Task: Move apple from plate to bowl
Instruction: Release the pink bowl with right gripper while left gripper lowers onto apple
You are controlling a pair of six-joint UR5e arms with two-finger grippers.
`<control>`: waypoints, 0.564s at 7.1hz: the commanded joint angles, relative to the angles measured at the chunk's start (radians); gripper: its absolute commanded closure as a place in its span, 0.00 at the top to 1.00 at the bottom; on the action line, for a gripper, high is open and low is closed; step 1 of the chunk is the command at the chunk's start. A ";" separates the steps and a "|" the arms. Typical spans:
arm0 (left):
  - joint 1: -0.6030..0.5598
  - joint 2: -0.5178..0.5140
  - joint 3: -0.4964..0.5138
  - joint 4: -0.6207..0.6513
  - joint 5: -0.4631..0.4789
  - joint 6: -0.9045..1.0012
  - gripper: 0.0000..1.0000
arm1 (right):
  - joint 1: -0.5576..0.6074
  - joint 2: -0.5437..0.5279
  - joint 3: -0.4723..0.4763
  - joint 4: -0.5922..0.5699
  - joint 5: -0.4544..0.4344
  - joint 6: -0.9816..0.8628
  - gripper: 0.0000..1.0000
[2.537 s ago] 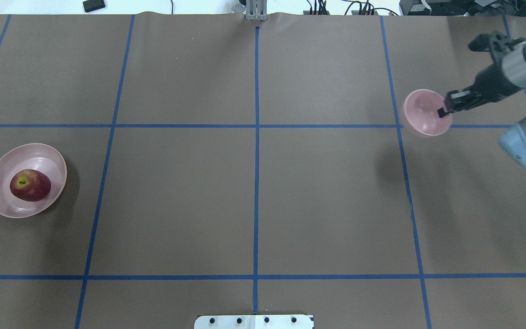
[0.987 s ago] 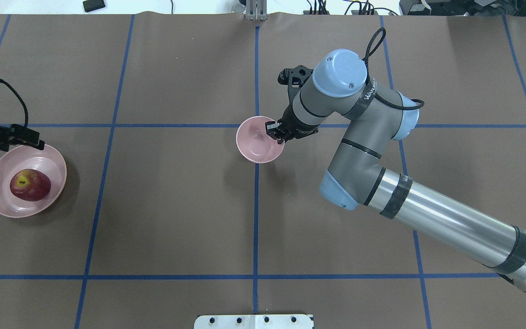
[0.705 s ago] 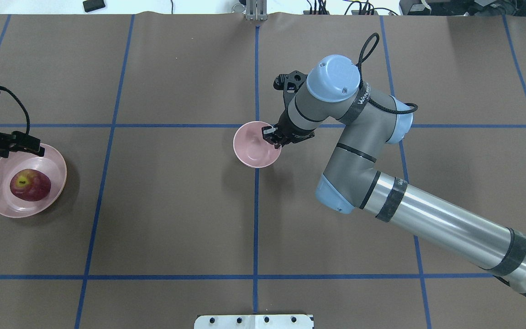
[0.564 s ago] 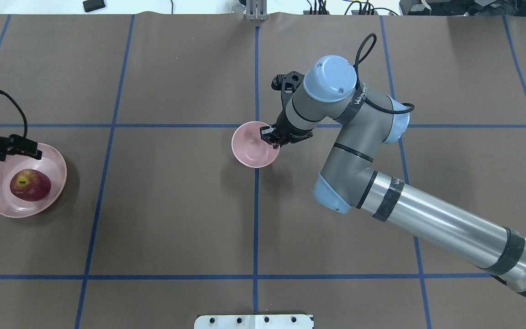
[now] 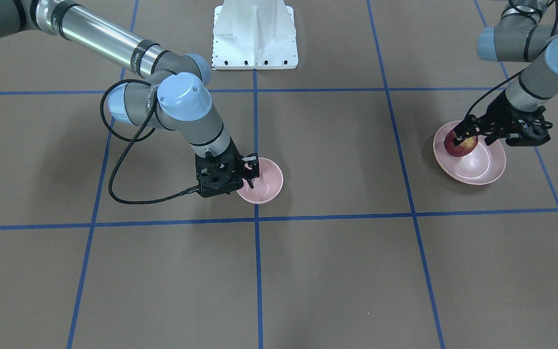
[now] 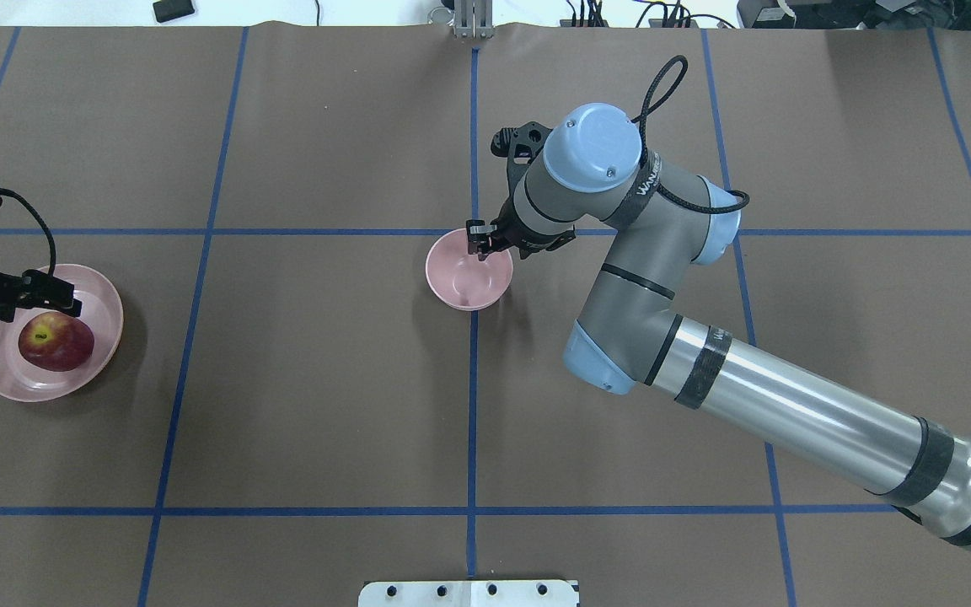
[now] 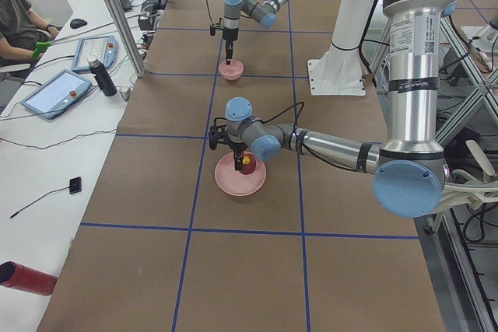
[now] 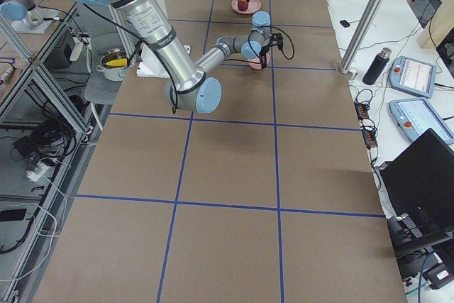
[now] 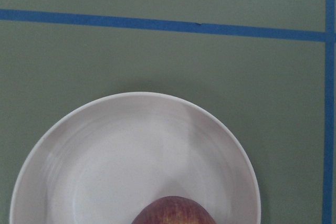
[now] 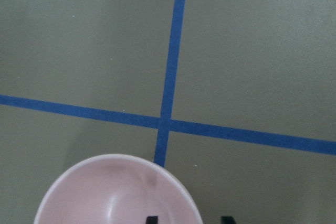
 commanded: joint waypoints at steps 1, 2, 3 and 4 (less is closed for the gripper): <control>0.039 0.013 -0.008 0.001 0.006 -0.039 0.98 | 0.002 -0.015 0.019 0.007 0.002 0.000 0.99; 0.041 0.015 -0.007 0.003 0.008 -0.039 0.98 | 0.003 -0.024 0.032 0.004 0.005 0.000 0.99; 0.039 0.020 -0.022 0.007 0.007 -0.040 0.98 | 0.002 -0.027 0.037 0.002 0.007 0.001 0.99; 0.041 0.044 -0.030 0.009 0.008 -0.039 0.98 | 0.003 -0.029 0.039 -0.001 0.007 0.001 0.99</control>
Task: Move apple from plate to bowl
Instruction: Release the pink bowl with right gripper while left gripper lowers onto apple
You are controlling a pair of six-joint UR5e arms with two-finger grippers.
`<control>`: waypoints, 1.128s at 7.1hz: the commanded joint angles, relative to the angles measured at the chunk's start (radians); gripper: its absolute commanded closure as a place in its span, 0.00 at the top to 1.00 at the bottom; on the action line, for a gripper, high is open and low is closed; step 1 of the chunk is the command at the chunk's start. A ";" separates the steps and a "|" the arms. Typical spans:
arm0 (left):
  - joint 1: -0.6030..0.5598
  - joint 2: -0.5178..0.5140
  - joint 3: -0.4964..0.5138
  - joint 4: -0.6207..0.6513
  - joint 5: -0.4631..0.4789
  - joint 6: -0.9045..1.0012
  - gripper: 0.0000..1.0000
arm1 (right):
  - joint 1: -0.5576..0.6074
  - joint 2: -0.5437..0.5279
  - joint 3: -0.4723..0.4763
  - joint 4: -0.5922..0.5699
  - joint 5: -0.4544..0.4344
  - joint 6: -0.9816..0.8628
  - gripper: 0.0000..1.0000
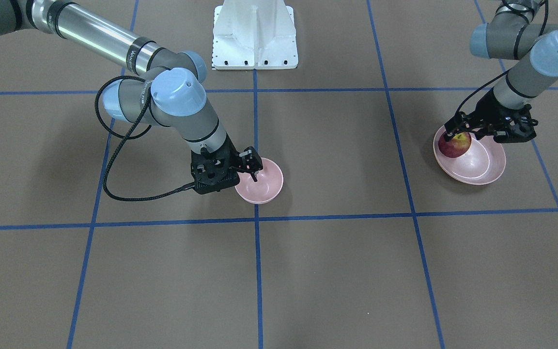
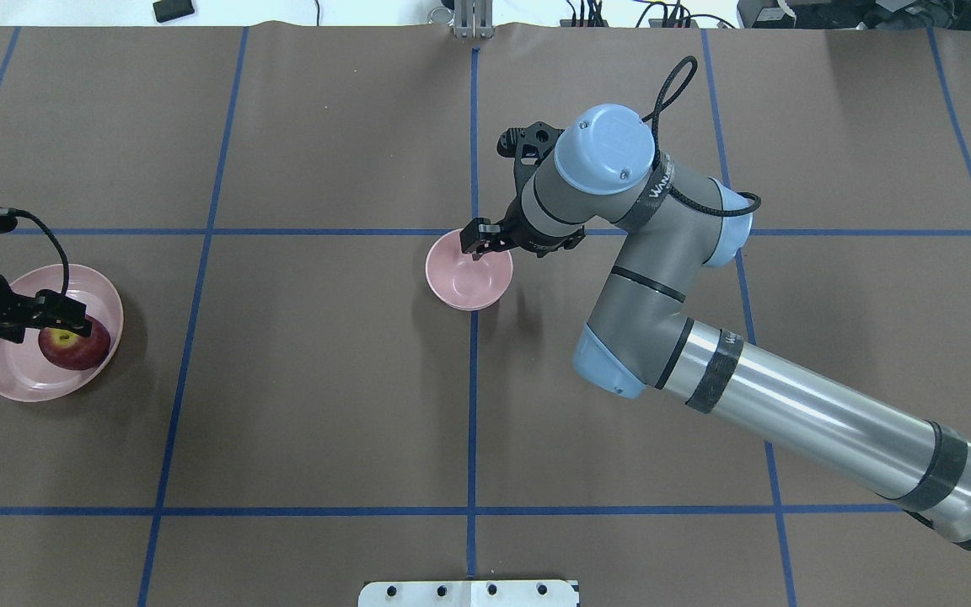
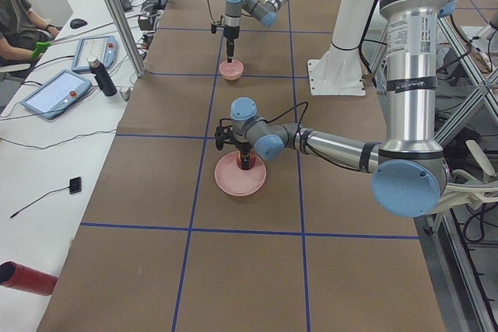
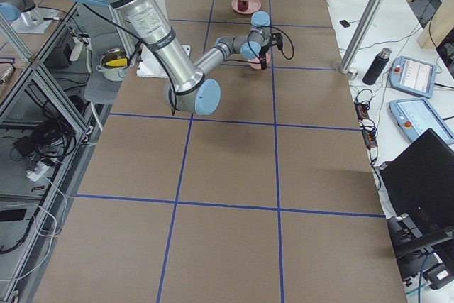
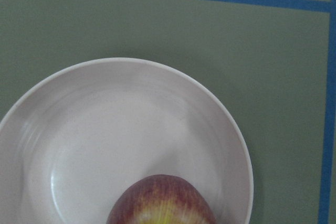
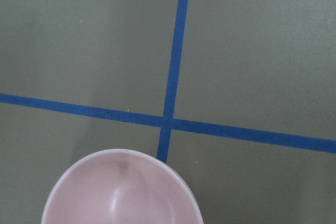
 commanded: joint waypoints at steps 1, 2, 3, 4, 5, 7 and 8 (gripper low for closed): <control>0.003 0.024 -0.011 0.003 0.001 -0.001 0.98 | 0.001 -0.011 0.020 -0.006 0.001 0.000 0.99; 0.008 0.022 -0.011 0.003 0.001 -0.009 0.98 | 0.003 -0.032 0.046 -0.009 0.004 0.000 0.99; 0.018 0.019 -0.009 0.003 0.001 -0.023 0.98 | 0.016 -0.083 0.108 -0.011 0.007 0.000 0.99; 0.028 0.010 -0.009 0.003 0.001 -0.037 0.98 | 0.025 -0.098 0.125 -0.011 0.027 0.000 0.99; 0.029 -0.007 -0.009 0.004 0.001 -0.040 0.98 | 0.026 -0.100 0.126 -0.011 0.027 0.000 0.99; 0.028 -0.007 -0.004 0.004 0.001 -0.037 0.98 | 0.026 -0.109 0.135 -0.011 0.027 0.000 0.99; 0.029 -0.001 -0.005 0.004 0.002 -0.035 0.98 | 0.026 -0.112 0.138 -0.011 0.027 0.000 0.99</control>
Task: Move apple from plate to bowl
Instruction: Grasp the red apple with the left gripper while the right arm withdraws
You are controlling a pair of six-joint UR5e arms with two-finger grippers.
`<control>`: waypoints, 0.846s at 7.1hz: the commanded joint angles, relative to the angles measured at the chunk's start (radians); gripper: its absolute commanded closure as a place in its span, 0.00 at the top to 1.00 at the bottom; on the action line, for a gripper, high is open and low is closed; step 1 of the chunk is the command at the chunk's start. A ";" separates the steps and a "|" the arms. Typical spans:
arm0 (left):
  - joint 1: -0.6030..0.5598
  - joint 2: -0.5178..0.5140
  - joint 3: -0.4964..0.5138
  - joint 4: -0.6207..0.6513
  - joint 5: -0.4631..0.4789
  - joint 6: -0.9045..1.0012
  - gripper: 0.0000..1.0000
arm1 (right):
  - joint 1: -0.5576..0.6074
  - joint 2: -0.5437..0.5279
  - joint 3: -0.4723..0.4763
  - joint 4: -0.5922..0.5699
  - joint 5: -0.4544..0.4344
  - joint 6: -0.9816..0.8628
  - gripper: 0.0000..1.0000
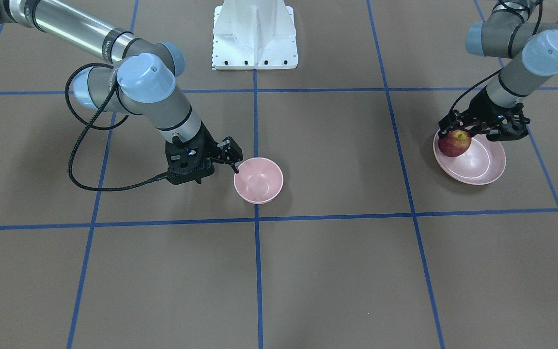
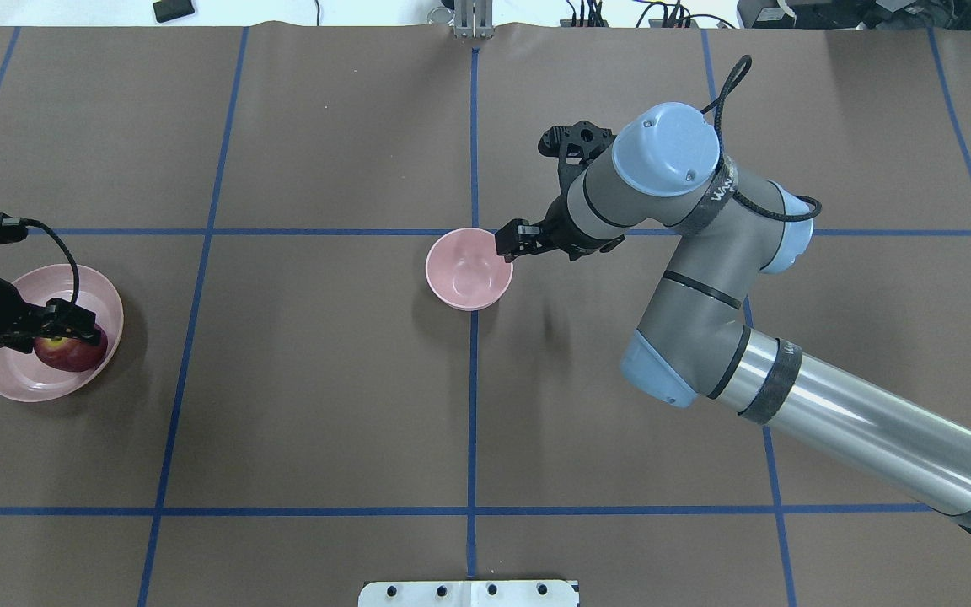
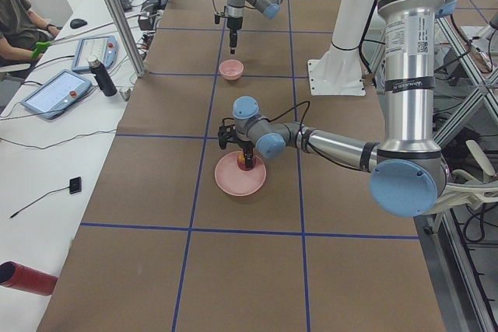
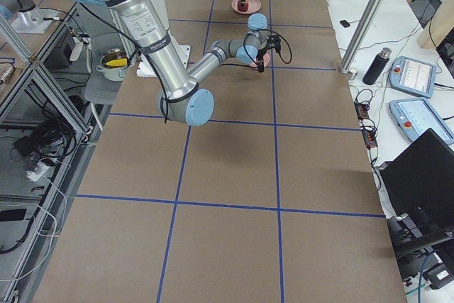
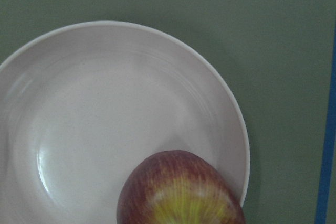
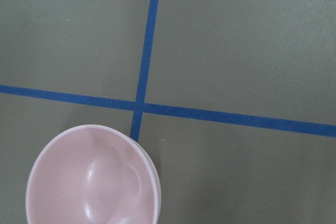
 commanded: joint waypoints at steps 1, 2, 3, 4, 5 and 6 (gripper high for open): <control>0.002 -0.003 0.005 0.000 0.043 0.000 0.98 | 0.000 -0.008 0.008 0.000 0.000 0.000 0.99; 0.019 -0.006 0.011 0.003 0.062 -0.003 0.98 | 0.002 -0.037 0.034 0.000 0.002 0.000 0.99; 0.024 -0.015 0.031 0.002 0.067 -0.002 0.98 | 0.038 -0.121 0.133 -0.009 0.017 -0.005 0.99; 0.024 -0.029 0.047 0.002 0.071 0.000 0.98 | 0.101 -0.205 0.236 -0.052 0.031 -0.018 0.99; 0.029 -0.032 0.049 0.002 0.071 -0.002 0.97 | 0.141 -0.282 0.305 -0.072 0.035 -0.021 0.99; 0.029 -0.032 0.046 0.002 0.071 -0.011 0.64 | 0.176 -0.354 0.350 -0.072 0.036 -0.037 0.99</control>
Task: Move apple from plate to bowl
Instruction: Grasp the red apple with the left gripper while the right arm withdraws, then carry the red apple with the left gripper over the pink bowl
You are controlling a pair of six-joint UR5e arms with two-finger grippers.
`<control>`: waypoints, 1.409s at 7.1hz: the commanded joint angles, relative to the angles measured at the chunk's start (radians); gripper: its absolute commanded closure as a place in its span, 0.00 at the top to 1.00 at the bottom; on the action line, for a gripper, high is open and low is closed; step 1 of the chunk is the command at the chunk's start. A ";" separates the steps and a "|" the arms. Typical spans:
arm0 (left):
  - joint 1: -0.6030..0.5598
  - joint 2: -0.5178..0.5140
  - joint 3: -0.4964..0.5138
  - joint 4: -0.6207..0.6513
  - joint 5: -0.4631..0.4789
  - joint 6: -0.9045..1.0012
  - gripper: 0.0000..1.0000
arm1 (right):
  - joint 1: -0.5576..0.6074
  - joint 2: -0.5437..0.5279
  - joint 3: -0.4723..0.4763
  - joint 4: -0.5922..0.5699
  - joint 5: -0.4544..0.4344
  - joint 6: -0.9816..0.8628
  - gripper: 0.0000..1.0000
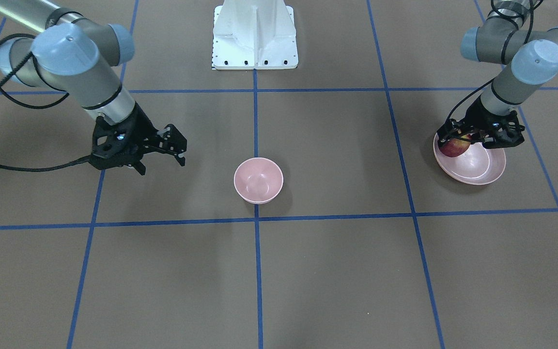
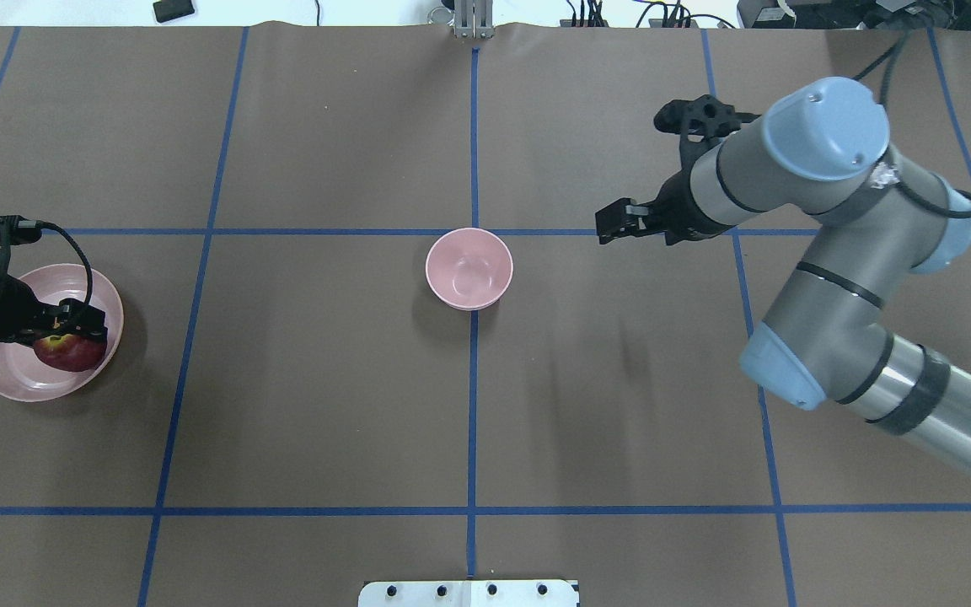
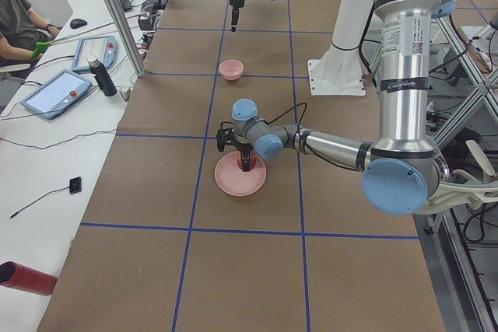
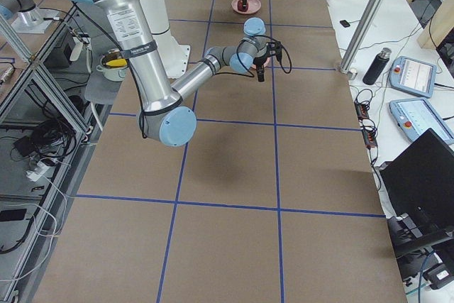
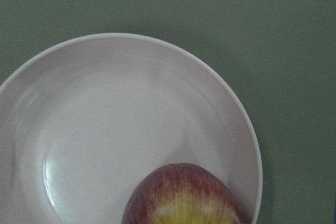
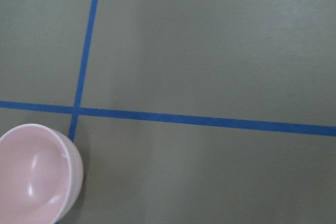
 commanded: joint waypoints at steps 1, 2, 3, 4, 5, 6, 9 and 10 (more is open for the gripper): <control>0.002 -0.004 -0.004 0.000 0.000 -0.030 0.02 | 0.081 -0.150 0.097 -0.012 0.001 -0.038 0.99; 0.000 -0.007 -0.013 0.000 -0.013 -0.029 0.00 | 0.107 -0.218 0.118 -0.010 -0.001 -0.080 0.99; -0.001 -0.012 -0.039 0.024 -0.057 -0.031 0.00 | 0.136 -0.277 0.124 -0.002 -0.009 -0.137 0.99; -0.013 -0.062 -0.098 0.134 -0.082 -0.032 0.00 | 0.186 -0.346 0.129 0.001 -0.003 -0.241 0.99; -0.014 -0.180 -0.131 0.294 -0.073 -0.041 0.00 | 0.225 -0.405 0.126 0.004 -0.003 -0.336 0.99; -0.003 -0.323 -0.134 0.407 -0.051 -0.138 0.00 | 0.265 -0.446 0.126 0.007 0.001 -0.426 0.99; 0.202 -0.683 -0.054 0.626 0.108 -0.332 0.00 | 0.462 -0.497 0.022 0.036 0.149 -0.667 0.99; 0.244 -0.780 0.059 0.609 0.110 -0.349 0.00 | 0.499 -0.496 -0.012 0.036 0.216 -0.711 0.99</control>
